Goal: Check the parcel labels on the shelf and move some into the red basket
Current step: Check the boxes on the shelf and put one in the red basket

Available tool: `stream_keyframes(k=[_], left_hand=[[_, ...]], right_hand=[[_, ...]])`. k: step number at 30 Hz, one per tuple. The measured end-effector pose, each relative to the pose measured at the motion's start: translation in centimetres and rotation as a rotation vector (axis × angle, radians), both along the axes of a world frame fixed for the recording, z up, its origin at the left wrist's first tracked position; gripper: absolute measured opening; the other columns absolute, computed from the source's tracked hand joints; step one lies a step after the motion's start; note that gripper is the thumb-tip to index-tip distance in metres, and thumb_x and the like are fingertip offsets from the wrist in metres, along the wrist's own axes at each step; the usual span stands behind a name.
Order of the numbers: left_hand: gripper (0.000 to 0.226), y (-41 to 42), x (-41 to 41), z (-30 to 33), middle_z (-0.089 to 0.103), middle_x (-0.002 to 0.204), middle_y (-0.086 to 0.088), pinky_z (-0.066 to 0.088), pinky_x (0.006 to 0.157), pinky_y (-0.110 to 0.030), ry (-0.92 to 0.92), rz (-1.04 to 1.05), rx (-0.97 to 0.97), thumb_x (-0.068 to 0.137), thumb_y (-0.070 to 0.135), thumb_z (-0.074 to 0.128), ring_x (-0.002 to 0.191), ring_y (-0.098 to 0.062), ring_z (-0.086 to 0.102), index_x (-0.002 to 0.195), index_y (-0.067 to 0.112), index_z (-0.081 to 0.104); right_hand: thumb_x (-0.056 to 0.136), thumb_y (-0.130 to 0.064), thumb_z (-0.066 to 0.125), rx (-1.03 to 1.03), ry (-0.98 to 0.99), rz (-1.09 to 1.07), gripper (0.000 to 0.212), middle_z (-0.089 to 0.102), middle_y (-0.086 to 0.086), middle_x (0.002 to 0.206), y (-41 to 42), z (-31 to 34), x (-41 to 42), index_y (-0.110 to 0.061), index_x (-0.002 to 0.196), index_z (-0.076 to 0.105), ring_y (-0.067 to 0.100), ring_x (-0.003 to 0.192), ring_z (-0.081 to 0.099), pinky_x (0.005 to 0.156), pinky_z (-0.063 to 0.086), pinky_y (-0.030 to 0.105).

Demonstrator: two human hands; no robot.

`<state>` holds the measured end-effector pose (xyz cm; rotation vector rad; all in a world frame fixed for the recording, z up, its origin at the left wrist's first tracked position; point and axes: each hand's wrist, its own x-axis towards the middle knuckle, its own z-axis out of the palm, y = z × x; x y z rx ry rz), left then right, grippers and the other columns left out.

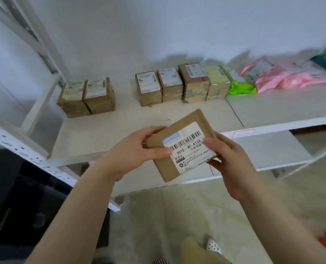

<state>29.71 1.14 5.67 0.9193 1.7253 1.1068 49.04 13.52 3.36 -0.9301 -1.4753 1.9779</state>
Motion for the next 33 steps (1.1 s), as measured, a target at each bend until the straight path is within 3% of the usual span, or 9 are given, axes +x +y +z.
stream_keyframes(k=[5,9,11,15,20,25,28,31,33], left_hand=[[0.051,9.9,6.8,-3.1,0.071,0.116,0.001,0.058,0.085,-0.028,-0.104,-0.131,-0.061,0.078,0.015,0.078,0.104,-0.014,0.069,0.125,0.023,0.059],[0.054,19.2,15.5,-6.4,0.070,0.118,-0.003,0.057,0.088,-0.032,-0.229,-0.172,-0.090,0.075,0.020,0.082,0.103,-0.015,0.070,0.123,0.021,0.058],[0.045,23.8,20.8,-7.6,0.071,0.116,-0.003,0.058,0.081,-0.026,-0.295,-0.188,-0.105,0.084,0.018,0.075,0.097,-0.011,0.071,0.125,0.014,0.055],[0.049,31.4,30.8,-9.4,0.070,0.117,-0.008,0.057,0.090,-0.034,-0.317,-0.266,-0.140,0.086,0.020,0.071,0.103,-0.020,0.071,0.129,0.007,0.050],[0.063,38.1,40.3,-11.3,0.066,0.124,-0.010,0.052,0.099,-0.043,-0.362,-0.378,-0.220,0.081,0.026,0.074,0.106,-0.024,0.069,0.133,0.005,0.045],[0.052,43.0,47.4,-13.2,0.063,0.125,-0.009,0.055,0.089,-0.033,-0.360,-0.472,-0.310,0.087,0.021,0.070,0.101,-0.019,0.067,0.131,0.006,0.046],[0.047,46.3,50.9,-14.5,0.064,0.123,-0.010,0.053,0.092,-0.036,-0.377,-0.525,-0.386,0.089,0.019,0.069,0.103,-0.023,0.066,0.129,0.006,0.048],[0.041,50.1,54.3,-16.3,0.066,0.117,-0.007,0.053,0.094,-0.039,-0.374,-0.629,-0.480,0.088,0.020,0.070,0.105,-0.025,0.066,0.124,0.011,0.054],[0.050,52.4,56.6,-17.5,0.064,0.121,-0.008,0.053,0.096,-0.041,-0.323,-0.697,-0.572,0.085,0.026,0.073,0.110,-0.029,0.064,0.128,0.014,0.052]], right_hand=[[0.081,-0.035,0.071,-0.077,-0.052,-0.231,0.049,0.076,-0.001,0.102,5.6,-2.5,7.8,-0.021,0.127,0.064,0.007,0.091,0.070,0.083,0.051,0.030],[0.075,-0.038,0.081,-0.216,0.014,-0.525,0.084,0.069,0.002,0.125,11.0,-5.6,15.8,-0.023,0.146,0.038,0.014,0.110,0.068,0.096,0.054,0.040],[0.074,-0.039,0.083,-0.283,0.006,-0.568,0.093,0.071,-0.002,0.124,13.3,-7.0,19.9,-0.024,0.151,0.033,0.016,0.113,0.068,0.100,0.052,0.046],[0.080,-0.034,0.080,-0.305,-0.047,-0.639,0.065,0.073,-0.005,0.119,17.5,-8.5,27.9,-0.027,0.138,0.051,0.013,0.108,0.070,0.086,0.056,0.036],[0.086,-0.029,0.076,-0.321,-0.051,-0.800,0.043,0.074,-0.001,0.115,22.1,-9.7,37.0,-0.026,0.126,0.061,0.016,0.106,0.069,0.088,0.058,0.037],[0.085,-0.031,0.076,-0.397,-0.034,-0.931,0.045,0.073,-0.003,0.115,25.1,-12.1,43.0,-0.025,0.127,0.062,0.016,0.105,0.068,0.087,0.058,0.037],[0.085,-0.030,0.076,-0.448,-0.038,-1.005,0.043,0.072,-0.002,0.116,27.6,-13.7,46.1,-0.024,0.125,0.063,0.018,0.107,0.067,0.091,0.057,0.041],[0.081,-0.034,0.079,-0.510,-0.057,-1.077,0.049,0.070,0.001,0.120,30.1,-15.4,49.5,-0.024,0.126,0.063,0.020,0.110,0.066,0.085,0.058,0.039],[0.081,-0.034,0.079,-0.552,-0.061,-1.116,0.048,0.070,0.002,0.120,31.3,-16.4,52.0,-0.024,0.125,0.063,0.021,0.112,0.065,0.082,0.058,0.038]])
